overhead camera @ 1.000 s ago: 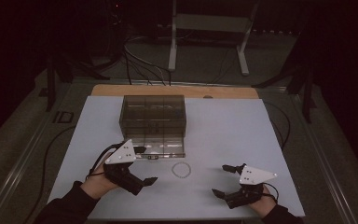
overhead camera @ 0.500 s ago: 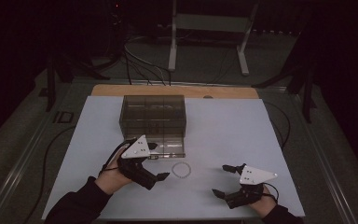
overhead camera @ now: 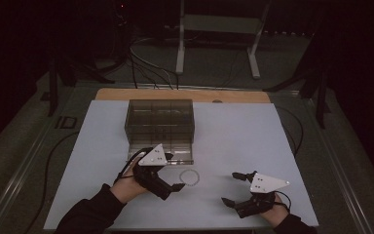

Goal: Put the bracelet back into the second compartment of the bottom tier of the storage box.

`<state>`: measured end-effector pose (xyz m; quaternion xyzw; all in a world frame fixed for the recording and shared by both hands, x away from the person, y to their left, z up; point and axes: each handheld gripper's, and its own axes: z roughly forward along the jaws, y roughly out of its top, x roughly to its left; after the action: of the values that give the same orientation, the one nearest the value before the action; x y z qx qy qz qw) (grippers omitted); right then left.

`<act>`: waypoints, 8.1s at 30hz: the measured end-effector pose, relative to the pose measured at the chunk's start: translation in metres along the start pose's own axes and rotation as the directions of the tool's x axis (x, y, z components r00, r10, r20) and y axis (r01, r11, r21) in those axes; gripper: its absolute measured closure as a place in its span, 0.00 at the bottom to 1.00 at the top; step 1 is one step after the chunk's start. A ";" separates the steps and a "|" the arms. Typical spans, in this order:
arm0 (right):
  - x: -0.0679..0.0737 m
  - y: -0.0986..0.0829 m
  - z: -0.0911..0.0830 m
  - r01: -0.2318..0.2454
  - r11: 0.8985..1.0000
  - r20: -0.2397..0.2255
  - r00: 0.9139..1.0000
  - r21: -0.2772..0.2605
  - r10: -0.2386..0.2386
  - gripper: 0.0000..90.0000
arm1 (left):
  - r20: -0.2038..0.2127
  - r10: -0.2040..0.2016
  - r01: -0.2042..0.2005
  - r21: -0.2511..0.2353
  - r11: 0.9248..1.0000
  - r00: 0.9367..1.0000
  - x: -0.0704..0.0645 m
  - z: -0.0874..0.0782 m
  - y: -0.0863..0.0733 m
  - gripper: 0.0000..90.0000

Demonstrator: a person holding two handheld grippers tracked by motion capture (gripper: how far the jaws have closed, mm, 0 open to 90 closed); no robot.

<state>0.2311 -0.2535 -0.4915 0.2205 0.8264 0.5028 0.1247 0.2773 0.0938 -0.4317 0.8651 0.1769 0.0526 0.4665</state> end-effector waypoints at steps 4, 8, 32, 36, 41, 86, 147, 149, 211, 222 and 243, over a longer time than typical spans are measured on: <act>0.000 0.000 0.000 0.000 1.000 -0.001 1.000 -0.001 0.000 0.11 | 0.032 0.012 -0.012 0.012 1.000 0.999 -0.001 0.008 -0.002 0.00; 0.000 0.000 0.000 0.000 1.000 -0.001 1.000 0.000 0.000 0.11 | 0.051 0.020 -0.022 0.031 0.999 0.998 -0.002 0.019 -0.007 0.00; 0.001 0.000 0.000 0.003 1.000 -0.006 1.000 0.001 -0.003 0.11 | 0.151 0.079 -0.105 0.170 0.980 0.985 -0.003 0.070 -0.023 0.08; 0.001 0.000 -0.001 0.002 1.000 -0.006 1.000 0.000 -0.002 0.11 | 0.128 0.087 -0.111 0.189 0.976 0.988 -0.002 0.077 -0.023 0.17; 0.001 0.001 -0.001 0.002 1.000 -0.008 1.000 -0.002 -0.002 0.11 | 0.101 0.099 -0.119 0.222 0.968 0.990 0.002 0.083 -0.026 0.26; 0.001 0.000 -0.001 0.005 1.000 -0.012 1.000 0.001 -0.005 0.11 | 0.100 0.142 -0.165 0.285 0.944 0.985 0.004 0.102 -0.027 0.95; 0.000 0.000 0.000 0.002 1.000 -0.004 1.000 0.004 -0.002 0.11 | 0.097 0.137 -0.150 0.141 0.979 0.986 0.007 0.039 0.018 0.95; 0.000 0.000 0.000 0.004 1.000 -0.003 1.000 0.004 -0.004 0.11 | 0.096 0.137 -0.150 0.137 0.979 0.986 0.007 0.036 0.020 0.95; 0.001 0.000 0.001 0.003 1.000 -0.005 1.000 0.006 -0.003 0.11 | -0.159 0.037 -0.030 0.049 0.998 0.987 0.078 -0.055 0.020 0.95; 0.001 0.000 0.001 0.003 1.000 -0.007 1.000 0.006 -0.003 0.11 | -0.174 -0.004 0.012 0.043 0.999 0.985 0.097 -0.045 0.007 0.97; 0.001 0.000 0.001 0.007 1.000 -0.012 1.000 0.005 -0.007 0.11 | -0.133 -0.043 0.053 0.074 0.996 0.990 0.107 -0.008 -0.013 0.97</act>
<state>0.2306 -0.2519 -0.4917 0.2146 0.8292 0.5018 0.1209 0.3720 0.1448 -0.4462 0.8727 0.2298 0.0914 0.4211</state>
